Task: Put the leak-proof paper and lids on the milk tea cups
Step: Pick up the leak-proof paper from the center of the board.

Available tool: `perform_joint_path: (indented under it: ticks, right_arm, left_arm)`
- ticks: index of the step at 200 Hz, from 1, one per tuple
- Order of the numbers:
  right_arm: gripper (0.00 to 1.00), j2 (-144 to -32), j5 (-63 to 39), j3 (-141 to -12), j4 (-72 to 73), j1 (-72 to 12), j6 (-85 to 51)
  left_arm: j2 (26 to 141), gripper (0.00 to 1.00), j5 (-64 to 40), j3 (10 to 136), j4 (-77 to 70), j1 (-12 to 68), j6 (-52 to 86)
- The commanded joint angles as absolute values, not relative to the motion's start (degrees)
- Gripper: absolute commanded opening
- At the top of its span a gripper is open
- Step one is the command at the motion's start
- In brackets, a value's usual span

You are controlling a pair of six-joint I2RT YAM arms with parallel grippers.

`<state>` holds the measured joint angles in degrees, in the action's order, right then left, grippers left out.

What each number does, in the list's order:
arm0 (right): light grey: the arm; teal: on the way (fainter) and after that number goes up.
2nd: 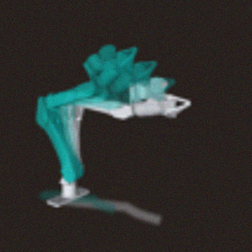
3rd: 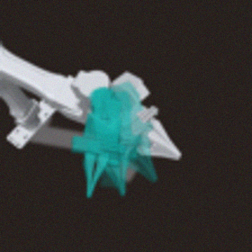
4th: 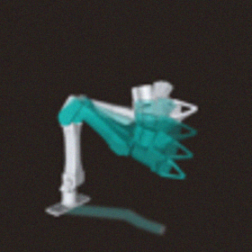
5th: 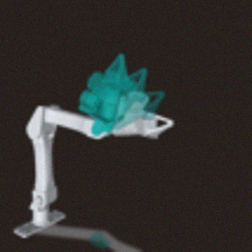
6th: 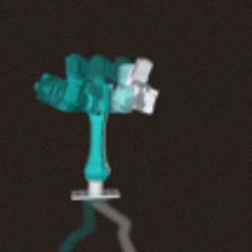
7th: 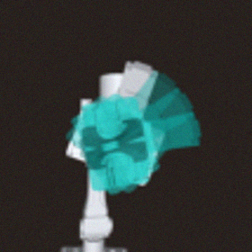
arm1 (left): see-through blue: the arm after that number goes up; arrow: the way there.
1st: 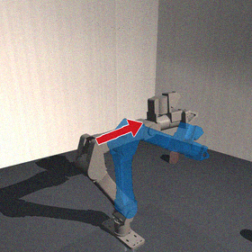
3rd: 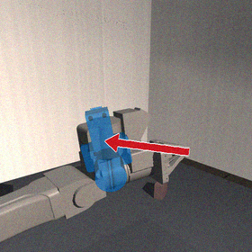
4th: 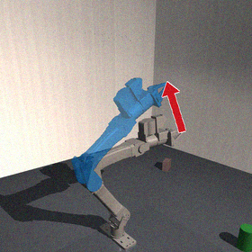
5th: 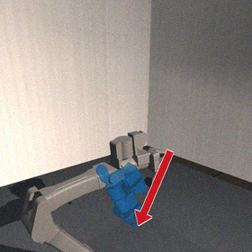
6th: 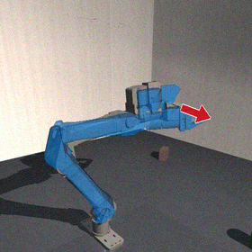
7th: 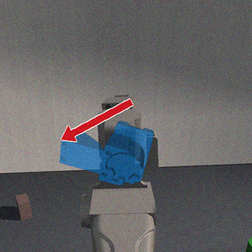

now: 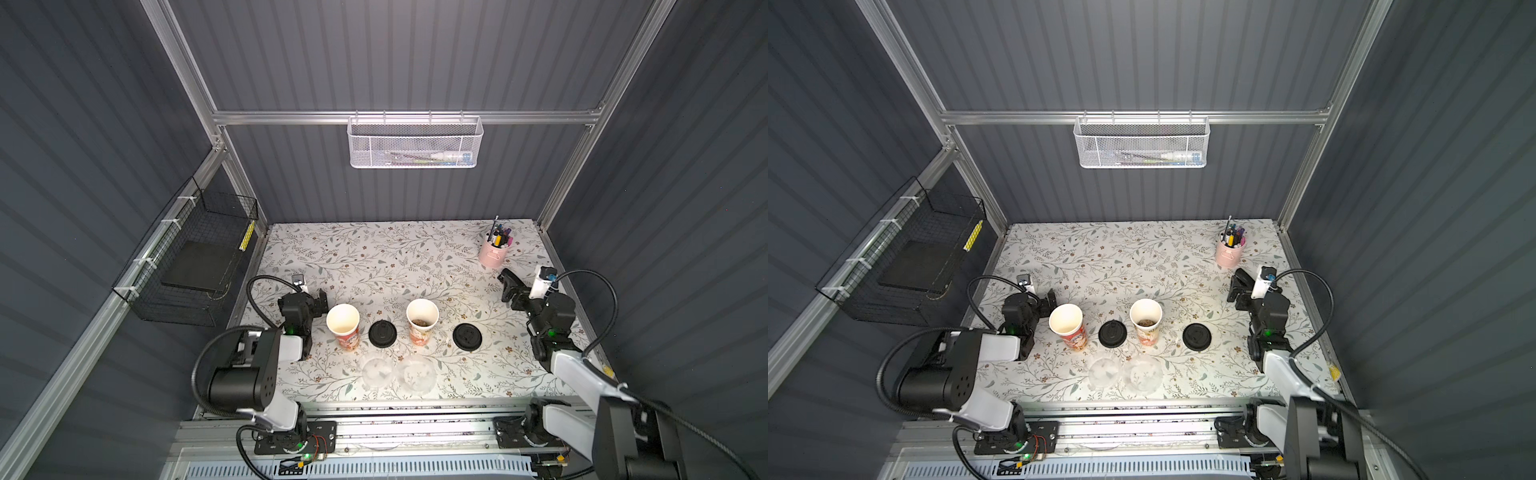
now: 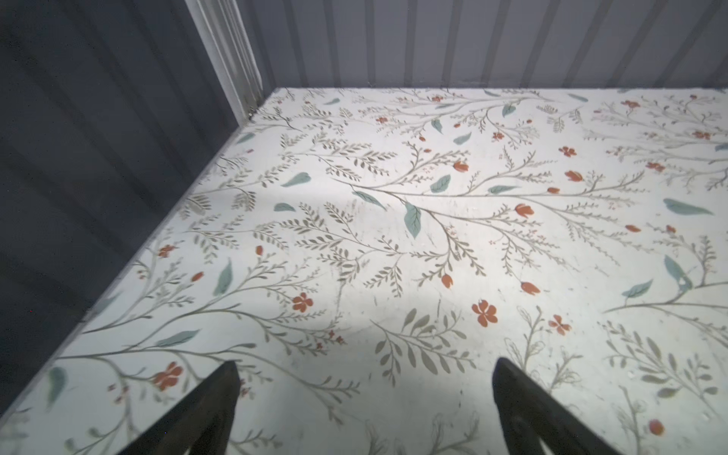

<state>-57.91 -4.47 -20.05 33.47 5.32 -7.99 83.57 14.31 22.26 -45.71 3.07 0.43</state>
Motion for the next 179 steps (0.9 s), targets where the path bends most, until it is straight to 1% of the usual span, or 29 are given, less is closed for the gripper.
perform_joint_path:
  ticks: [1, 10, 27, 37, 49, 67, 98, 145, 159, 179]
  right_arm:
    - [0.99, -51.11, 1.44, -23.73, 10.95, 5.61, -22.0]
    - [0.99, -48.68, 0.64, -25.86, 3.07, 5.96, -24.04]
    - [0.99, -46.26, -3.75, -28.57, -7.0, 6.13, -26.63]
    - [0.99, -45.46, -6.22, -30.47, -12.94, 6.06, -28.96]
    - [0.99, -45.18, -9.28, -33.04, -20.34, 6.05, -31.28]
    - [0.99, -45.29, -14.05, -36.92, -30.86, 5.9, -32.43]
    - [0.99, -43.72, -22.46, -40.02, -41.14, 3.94, -33.79]
    - [0.99, -41.68, -21.25, -43.06, -50.43, -8.92, -39.78]
    - [0.99, -40.04, -20.92, -43.08, -52.16, -11.98, -41.89]
    - [0.99, -37.05, -21.37, -42.85, -55.39, -14.54, -44.01]
  left_arm:
    - [73.74, 1.0, 20.05, 26.69, -27.14, 3.43, 2.03]
    - [70.91, 1.0, 22.02, 30.46, -17.46, 3.42, 2.64]
    - [67.45, 1.0, 27.95, 38.11, 1.32, 3.43, 7.5]
    - [65.68, 1.0, 29.06, 42.36, 11.43, 3.43, 10.66]
    - [63.36, 1.0, 27.06, 47.02, 21.86, 3.43, 14.06]
    - [59.67, 1.0, 19.7, 53.49, 33.6, 3.43, 18.35]
    - [55.32, 1.0, 6.91, 63.78, 47.47, 3.42, 22.97]
    - [55.65, 0.99, -9.41, 79.14, 61.11, 4.4, 24.31]
    - [56.89, 0.97, -12.81, 83.59, 63.3, 7.18, 26.22]
    - [58.08, 0.94, -11.39, 86.7, 64.69, 16.45, 30.46]
